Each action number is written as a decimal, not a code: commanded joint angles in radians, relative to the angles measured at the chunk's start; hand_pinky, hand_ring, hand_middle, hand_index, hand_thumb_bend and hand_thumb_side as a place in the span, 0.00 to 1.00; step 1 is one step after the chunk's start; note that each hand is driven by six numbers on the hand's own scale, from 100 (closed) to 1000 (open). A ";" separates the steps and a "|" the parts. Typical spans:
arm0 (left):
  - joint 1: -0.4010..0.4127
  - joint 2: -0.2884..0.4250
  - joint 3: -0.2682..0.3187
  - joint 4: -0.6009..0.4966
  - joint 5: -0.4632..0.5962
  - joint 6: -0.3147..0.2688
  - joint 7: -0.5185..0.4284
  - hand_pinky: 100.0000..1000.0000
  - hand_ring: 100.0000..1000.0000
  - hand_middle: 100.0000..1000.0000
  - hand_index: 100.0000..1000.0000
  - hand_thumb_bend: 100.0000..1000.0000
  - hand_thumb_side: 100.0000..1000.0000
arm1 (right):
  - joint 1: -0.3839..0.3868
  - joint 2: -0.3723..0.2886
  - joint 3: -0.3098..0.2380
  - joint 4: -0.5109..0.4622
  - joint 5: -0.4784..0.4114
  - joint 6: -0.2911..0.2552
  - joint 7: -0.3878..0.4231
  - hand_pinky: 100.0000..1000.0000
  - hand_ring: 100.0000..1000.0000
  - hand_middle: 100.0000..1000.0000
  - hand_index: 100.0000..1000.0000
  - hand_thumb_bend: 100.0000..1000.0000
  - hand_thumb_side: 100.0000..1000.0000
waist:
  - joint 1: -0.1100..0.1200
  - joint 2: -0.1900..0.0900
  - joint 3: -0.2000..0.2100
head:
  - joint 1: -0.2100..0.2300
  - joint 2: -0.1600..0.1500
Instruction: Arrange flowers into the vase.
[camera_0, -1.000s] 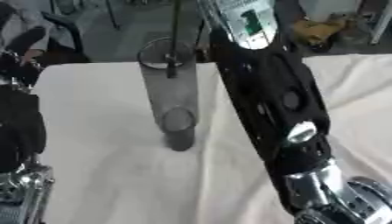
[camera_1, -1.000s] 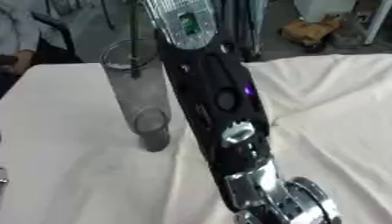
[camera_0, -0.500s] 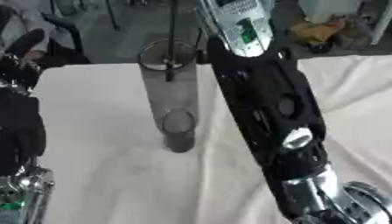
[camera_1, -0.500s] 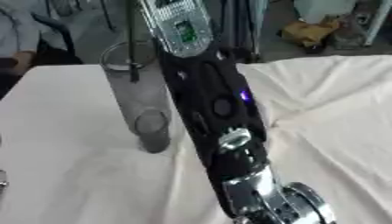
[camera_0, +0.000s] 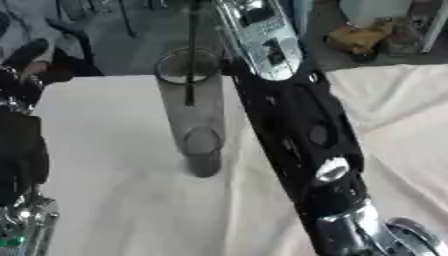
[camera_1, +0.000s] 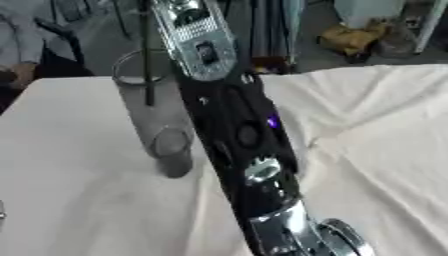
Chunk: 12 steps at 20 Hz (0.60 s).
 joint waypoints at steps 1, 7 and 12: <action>-0.007 0.003 0.002 -0.014 0.002 0.004 0.001 0.61 0.81 0.92 1.00 0.00 1.00 | -0.017 -0.003 0.005 -0.006 0.027 -0.011 -0.002 0.00 0.00 0.00 0.00 0.38 0.59 | 0.003 -0.016 0.004 | -0.001 -0.009; -0.006 0.001 0.004 -0.014 0.002 0.004 0.003 0.61 0.81 0.92 1.00 0.00 1.00 | -0.007 -0.006 0.004 -0.001 0.083 -0.046 -0.005 0.00 0.00 0.00 0.00 0.37 0.77 | 0.003 -0.014 0.005 | 0.000 -0.010; -0.005 0.001 0.004 -0.014 0.003 0.004 0.003 0.61 0.81 0.92 1.00 0.00 1.00 | -0.005 -0.016 0.005 0.012 0.127 -0.079 -0.003 0.00 0.00 0.00 0.03 0.36 0.83 | 0.003 -0.014 0.003 | -0.001 -0.002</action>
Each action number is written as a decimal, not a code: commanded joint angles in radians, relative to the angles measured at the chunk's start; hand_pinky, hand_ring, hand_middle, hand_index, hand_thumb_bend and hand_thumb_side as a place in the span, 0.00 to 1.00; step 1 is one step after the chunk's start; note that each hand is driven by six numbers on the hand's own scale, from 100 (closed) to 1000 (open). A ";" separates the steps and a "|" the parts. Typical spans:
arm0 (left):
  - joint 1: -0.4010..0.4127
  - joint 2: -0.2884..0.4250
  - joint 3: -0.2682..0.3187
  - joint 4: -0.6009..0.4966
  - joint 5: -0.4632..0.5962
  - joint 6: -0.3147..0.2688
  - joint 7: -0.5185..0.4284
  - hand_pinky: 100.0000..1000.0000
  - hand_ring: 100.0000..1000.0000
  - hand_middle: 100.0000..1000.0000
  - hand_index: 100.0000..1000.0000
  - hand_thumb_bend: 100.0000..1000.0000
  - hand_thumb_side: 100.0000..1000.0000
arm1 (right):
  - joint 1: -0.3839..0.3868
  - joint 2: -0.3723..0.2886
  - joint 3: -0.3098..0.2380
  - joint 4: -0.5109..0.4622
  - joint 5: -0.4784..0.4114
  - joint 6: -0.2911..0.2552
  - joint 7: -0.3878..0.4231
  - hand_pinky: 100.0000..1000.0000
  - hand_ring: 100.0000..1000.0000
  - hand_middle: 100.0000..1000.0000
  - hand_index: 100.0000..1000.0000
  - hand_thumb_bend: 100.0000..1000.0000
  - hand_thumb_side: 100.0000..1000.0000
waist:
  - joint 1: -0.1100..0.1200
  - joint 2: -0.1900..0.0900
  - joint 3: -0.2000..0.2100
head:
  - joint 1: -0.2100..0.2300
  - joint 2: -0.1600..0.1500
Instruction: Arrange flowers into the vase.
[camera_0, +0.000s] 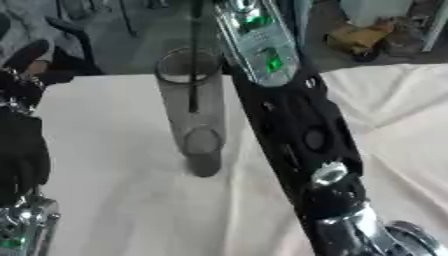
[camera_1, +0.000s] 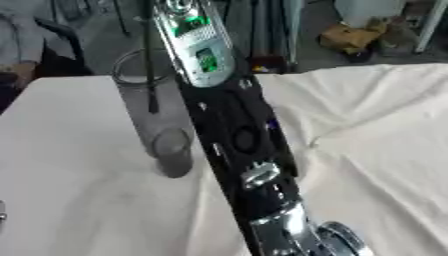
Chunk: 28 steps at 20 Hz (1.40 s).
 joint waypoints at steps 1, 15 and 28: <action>-0.005 0.009 0.005 -0.014 0.003 0.001 0.001 0.61 0.81 0.92 1.00 0.00 1.00 | -0.021 -0.019 0.005 0.002 0.033 -0.024 0.002 0.00 0.00 0.00 0.04 0.36 0.83 | 0.003 -0.018 0.001 | -0.002 0.001; -0.005 0.007 0.005 -0.014 0.004 0.002 0.001 0.61 0.81 0.92 1.00 0.00 1.00 | -0.004 -0.045 0.019 0.028 0.070 -0.101 -0.005 0.07 0.13 0.00 0.17 0.36 0.87 | 0.005 -0.020 -0.001 | 0.005 -0.001; -0.005 0.006 0.006 -0.014 0.004 0.003 0.001 0.61 0.81 0.92 1.00 0.00 1.00 | -0.003 -0.090 0.053 0.081 0.125 -0.178 0.005 0.10 0.24 0.06 0.21 0.38 0.93 | 0.004 -0.021 -0.005 | 0.011 -0.003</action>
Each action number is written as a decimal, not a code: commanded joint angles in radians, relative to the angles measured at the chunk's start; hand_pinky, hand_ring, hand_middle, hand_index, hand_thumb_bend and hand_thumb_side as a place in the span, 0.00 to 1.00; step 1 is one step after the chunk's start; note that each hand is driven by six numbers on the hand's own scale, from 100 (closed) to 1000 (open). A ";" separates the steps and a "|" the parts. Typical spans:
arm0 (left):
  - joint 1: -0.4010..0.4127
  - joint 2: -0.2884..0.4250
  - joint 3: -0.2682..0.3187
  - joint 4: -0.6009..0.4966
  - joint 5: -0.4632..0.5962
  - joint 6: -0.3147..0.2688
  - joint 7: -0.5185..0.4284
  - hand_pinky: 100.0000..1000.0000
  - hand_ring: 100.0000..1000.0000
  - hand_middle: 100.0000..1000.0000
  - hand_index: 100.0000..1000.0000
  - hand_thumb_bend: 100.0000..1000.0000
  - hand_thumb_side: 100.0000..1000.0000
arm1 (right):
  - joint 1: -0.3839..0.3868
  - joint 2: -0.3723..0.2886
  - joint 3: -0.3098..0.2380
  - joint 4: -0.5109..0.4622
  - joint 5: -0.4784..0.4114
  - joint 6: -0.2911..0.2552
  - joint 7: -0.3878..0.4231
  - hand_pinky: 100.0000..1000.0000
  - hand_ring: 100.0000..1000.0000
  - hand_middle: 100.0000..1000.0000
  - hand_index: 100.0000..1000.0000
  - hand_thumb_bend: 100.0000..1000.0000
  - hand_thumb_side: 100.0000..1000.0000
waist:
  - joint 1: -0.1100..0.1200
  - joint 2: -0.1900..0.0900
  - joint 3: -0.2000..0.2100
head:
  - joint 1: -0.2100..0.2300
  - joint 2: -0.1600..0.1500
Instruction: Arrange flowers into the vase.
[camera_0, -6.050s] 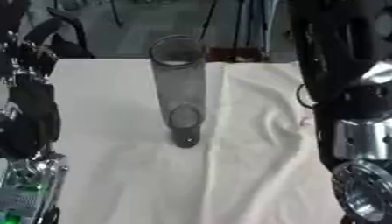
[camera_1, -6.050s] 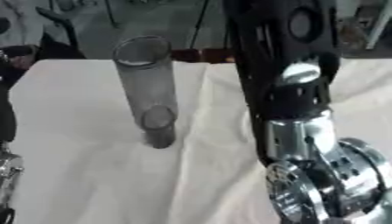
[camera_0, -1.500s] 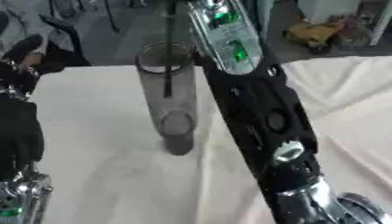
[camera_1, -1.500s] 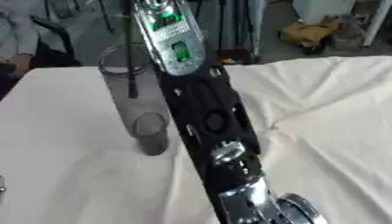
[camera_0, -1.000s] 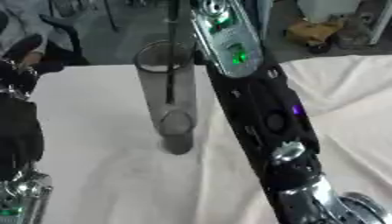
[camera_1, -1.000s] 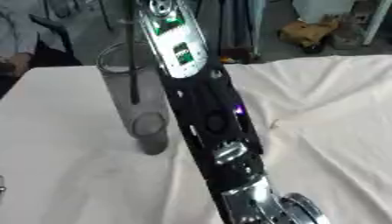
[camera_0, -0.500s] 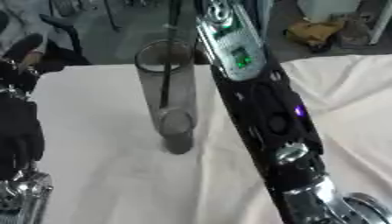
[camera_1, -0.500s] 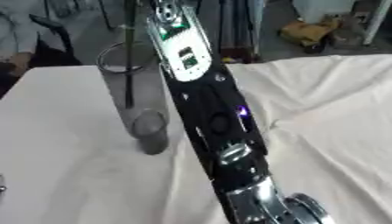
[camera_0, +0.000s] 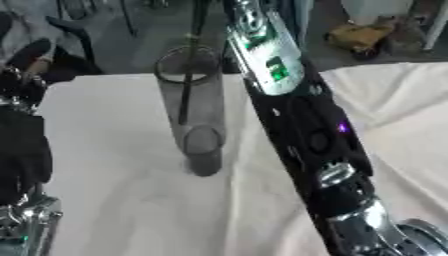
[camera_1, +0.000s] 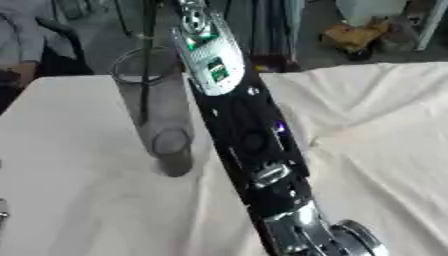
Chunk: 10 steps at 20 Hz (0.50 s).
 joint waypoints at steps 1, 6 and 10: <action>-0.006 0.006 0.006 -0.014 0.002 0.003 0.000 0.61 0.81 0.92 1.00 0.00 1.00 | -0.022 -0.033 0.018 0.012 0.043 -0.038 0.003 0.10 0.24 0.06 0.21 0.38 0.94 | 0.002 -0.021 0.001 | 0.002 -0.007; -0.004 0.006 0.006 -0.014 0.001 0.004 0.001 0.61 0.81 0.92 1.00 0.00 1.00 | -0.030 -0.045 0.023 0.061 0.099 -0.074 0.010 0.11 0.26 0.07 0.20 0.38 0.93 | 0.001 -0.021 0.000 | 0.000 -0.007; -0.004 0.005 0.006 -0.014 0.001 0.006 0.001 0.61 0.81 0.92 1.00 0.00 1.00 | -0.039 -0.053 0.030 0.085 0.135 -0.091 0.028 0.12 0.28 0.09 0.21 0.39 0.95 | -0.002 -0.020 -0.002 | -0.001 -0.010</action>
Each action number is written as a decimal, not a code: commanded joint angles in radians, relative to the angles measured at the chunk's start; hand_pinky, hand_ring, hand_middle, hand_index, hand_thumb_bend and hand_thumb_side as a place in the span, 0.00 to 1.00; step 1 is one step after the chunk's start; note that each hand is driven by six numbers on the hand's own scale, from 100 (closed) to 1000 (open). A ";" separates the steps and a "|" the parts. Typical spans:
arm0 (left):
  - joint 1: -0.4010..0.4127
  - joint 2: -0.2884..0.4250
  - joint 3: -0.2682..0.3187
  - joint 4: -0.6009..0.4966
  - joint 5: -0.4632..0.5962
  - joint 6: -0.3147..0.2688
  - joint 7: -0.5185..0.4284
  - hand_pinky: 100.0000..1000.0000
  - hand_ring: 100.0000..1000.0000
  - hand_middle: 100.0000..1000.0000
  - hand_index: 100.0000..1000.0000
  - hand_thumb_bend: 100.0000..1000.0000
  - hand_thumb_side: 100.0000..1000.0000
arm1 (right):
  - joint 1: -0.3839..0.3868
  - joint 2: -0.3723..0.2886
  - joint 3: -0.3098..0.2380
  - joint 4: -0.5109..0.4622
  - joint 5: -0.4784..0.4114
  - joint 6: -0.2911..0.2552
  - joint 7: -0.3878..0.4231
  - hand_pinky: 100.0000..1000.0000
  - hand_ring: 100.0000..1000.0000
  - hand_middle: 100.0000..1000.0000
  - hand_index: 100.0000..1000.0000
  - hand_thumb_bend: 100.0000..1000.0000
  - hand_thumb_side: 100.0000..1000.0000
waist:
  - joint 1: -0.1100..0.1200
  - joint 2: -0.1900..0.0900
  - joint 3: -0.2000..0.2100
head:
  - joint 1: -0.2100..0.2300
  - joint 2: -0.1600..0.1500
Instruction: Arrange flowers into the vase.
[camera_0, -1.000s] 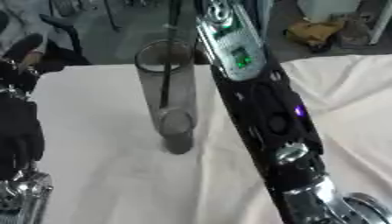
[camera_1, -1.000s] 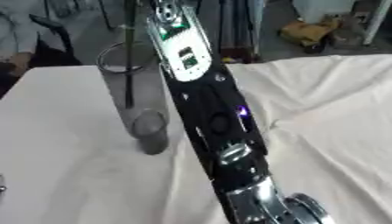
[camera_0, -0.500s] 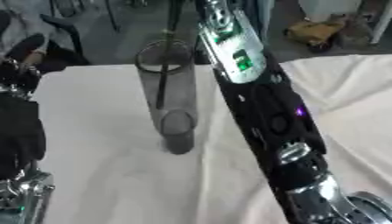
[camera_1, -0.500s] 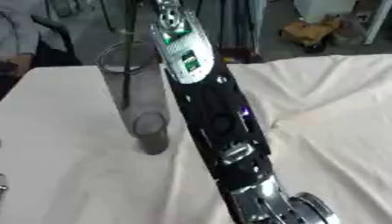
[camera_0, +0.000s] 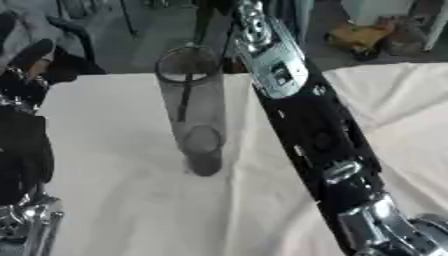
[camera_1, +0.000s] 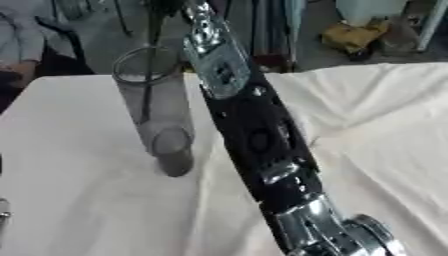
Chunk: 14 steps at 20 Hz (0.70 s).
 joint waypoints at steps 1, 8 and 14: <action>-0.007 0.005 0.006 -0.014 0.001 0.004 0.002 0.61 0.81 0.92 1.00 0.00 1.00 | -0.036 -0.017 0.007 0.007 0.030 -0.018 0.012 0.13 0.28 0.09 0.22 0.40 0.95 | 0.001 -0.020 0.001 | -0.001 -0.010; -0.005 0.005 0.006 -0.014 0.001 0.006 0.003 0.61 0.81 0.92 1.00 0.00 1.00 | -0.038 -0.028 0.011 0.043 0.085 -0.009 0.056 0.19 0.33 0.13 0.25 0.38 0.93 | 0.000 -0.021 0.001 | 0.001 -0.010; -0.005 0.004 0.006 -0.014 0.001 0.007 0.002 0.61 0.81 0.92 1.00 0.00 1.00 | -0.043 -0.028 0.009 0.051 0.083 0.055 0.091 0.22 0.35 0.14 0.27 0.37 0.89 | 0.000 -0.020 0.000 | 0.002 -0.011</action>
